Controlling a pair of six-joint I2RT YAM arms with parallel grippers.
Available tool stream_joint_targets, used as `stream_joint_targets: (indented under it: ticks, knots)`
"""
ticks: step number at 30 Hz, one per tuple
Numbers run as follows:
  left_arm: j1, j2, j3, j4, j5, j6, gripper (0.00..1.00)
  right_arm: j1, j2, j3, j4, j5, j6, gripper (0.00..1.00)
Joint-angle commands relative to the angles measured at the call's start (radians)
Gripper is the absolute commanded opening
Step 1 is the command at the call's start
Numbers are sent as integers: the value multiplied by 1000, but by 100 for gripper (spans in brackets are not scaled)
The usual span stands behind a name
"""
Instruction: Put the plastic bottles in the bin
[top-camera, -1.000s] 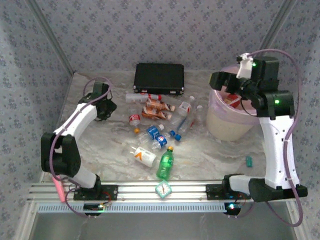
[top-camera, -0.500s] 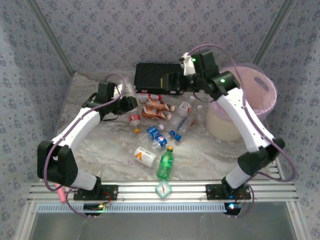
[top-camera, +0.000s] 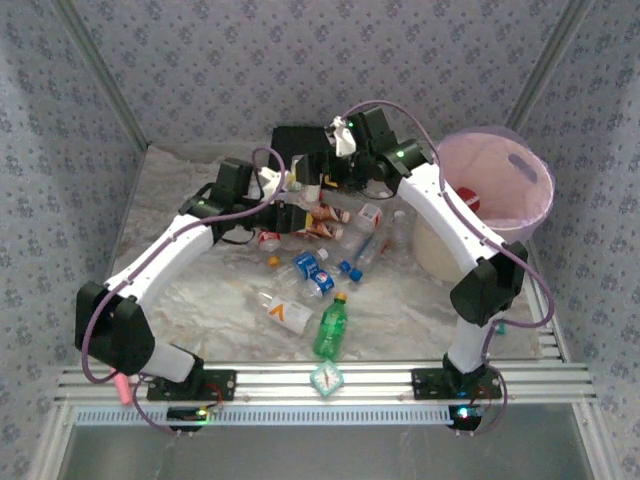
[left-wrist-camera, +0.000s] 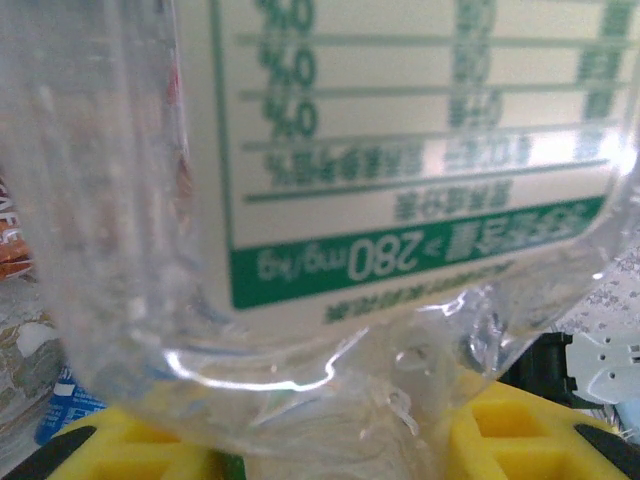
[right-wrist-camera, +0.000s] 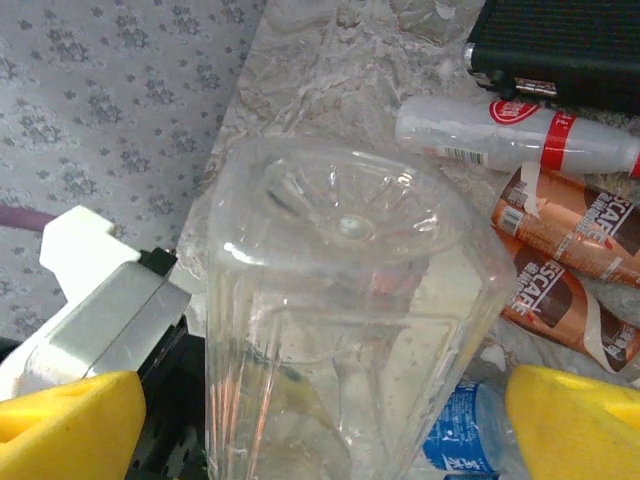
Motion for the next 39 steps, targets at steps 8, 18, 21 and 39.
stream_joint_targets:
  ticks: [8,18,21,39]
  knots:
    - [-13,11,31,40,40,32,0,-20,33,-27,90,-52,64,82]
    - [-16,2,22,109,41,10,0,-45,47,-35,119,-66,93,74]
    - [-17,1,19,124,32,-1,0,-58,51,-33,123,-80,98,63]
    - [-9,-150,-33,-5,-335,-47,100,-166,20,296,-56,90,-49,54]
